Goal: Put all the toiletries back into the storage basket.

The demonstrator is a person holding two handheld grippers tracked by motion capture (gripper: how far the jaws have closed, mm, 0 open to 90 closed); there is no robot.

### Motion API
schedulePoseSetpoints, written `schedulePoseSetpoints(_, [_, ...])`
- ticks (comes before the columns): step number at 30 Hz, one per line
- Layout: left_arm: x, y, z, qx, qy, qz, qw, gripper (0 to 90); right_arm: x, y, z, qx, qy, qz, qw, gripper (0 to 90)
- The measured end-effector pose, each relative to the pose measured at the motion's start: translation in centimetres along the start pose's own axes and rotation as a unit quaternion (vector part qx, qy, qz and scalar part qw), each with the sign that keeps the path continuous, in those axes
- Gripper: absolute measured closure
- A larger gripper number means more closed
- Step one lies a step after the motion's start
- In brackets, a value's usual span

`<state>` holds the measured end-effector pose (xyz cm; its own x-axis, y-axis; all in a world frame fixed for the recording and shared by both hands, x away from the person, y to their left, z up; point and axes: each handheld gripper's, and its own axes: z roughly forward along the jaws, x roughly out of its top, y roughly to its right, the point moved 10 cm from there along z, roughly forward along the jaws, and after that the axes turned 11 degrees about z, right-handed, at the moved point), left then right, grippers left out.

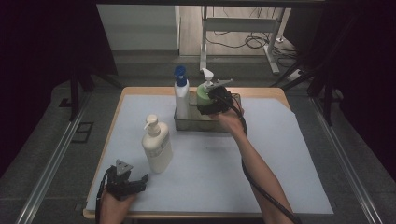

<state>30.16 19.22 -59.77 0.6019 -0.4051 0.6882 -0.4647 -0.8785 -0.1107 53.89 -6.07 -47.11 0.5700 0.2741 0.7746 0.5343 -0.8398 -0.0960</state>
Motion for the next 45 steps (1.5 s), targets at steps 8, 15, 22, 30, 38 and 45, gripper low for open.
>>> schedulePoseSetpoints(8, [0.0, 0.0, 0.0, 0.000, 0.000, 0.000, 1.0000, 13.0, -0.7, 0.2, 0.8, 0.011, -0.006, 0.013, 0.9998, 11.6])
schedulePoseSetpoints(15, [0.0, 0.0, 0.0, 0.001, 0.000, 0.000, 1.0000, 13.1, -0.7, 0.4, 1.1, 0.017, 0.003, 0.029, 0.9994, 10.6])
schedulePoseSetpoints(22, [0.0, 0.0, 0.0, 0.000, 0.000, 0.000, 1.0000, 13.1, -1.1, 0.5, 0.4, 0.022, 0.002, 0.026, 0.9994, 10.1])
schedulePoseSetpoints(30, [0.0, 0.0, 0.0, 0.001, 0.000, 0.000, 1.0000, 13.0, -1.9, 0.8, -1.5, 0.042, 0.003, 0.029, 0.9987, 14.3])
schedulePoseSetpoints(38, [0.0, 0.0, 0.0, 0.001, 0.000, 0.000, 1.0000, 13.1, -3.3, 1.5, -2.9, 0.051, -0.002, 0.039, 0.9979, 33.2])
schedulePoseSetpoints(45, [0.0, 0.0, 0.0, 0.001, 0.000, 0.000, 1.0000, 13.1, -4.5, 2.7, -3.9, 0.033, -0.006, 0.035, 0.9988, 57.5])
